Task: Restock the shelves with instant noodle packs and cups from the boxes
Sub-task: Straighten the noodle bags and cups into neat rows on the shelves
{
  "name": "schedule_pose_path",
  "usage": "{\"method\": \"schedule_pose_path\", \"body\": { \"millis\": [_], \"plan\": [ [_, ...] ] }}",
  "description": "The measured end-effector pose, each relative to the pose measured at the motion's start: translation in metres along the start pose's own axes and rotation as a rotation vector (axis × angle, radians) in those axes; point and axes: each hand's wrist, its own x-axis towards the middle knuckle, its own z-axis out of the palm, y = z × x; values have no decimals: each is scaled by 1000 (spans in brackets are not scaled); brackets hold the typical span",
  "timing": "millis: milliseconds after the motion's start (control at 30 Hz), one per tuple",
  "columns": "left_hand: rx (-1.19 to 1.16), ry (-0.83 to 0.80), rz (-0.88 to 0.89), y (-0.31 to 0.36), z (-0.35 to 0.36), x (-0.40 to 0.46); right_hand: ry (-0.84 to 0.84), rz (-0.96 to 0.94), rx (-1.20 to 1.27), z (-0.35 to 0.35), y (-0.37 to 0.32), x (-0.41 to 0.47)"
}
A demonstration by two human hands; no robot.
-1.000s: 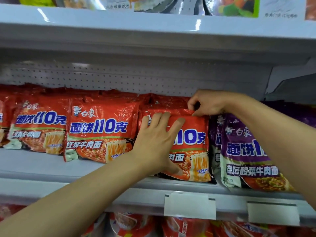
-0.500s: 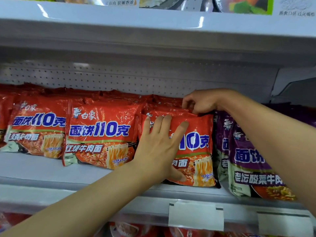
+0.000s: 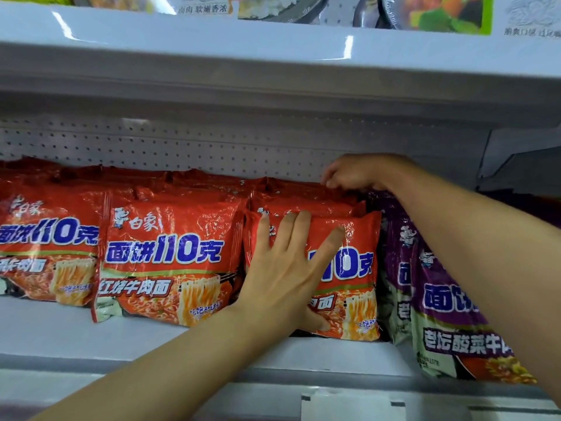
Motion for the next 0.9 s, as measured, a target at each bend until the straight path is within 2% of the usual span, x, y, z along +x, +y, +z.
{"method": "schedule_pose_path", "body": {
  "millis": [100, 467, 600, 667, 767, 900],
  "plan": [
    [-8, -2, -9, 0, 0, -3, -141, 22, -84, 14, -9, 2],
    [27, 81, 30, -7, 7, -7, -60, -23, -159, 8, 3, -6],
    [47, 103, 53, -6, 8, -8, -126, -10, -68, 4, 6, -5],
    [58, 107, 69, -7, 9, -7, -78, -14, 32, 0, 10, -4],
    [53, 90, 86, -9, 10, -2, 24, 46, -14, 2, 16, 7],
    [39, 62, 87, -8, 13, 2, -67, 86, -71, 11, 14, 15]
  ]
}}
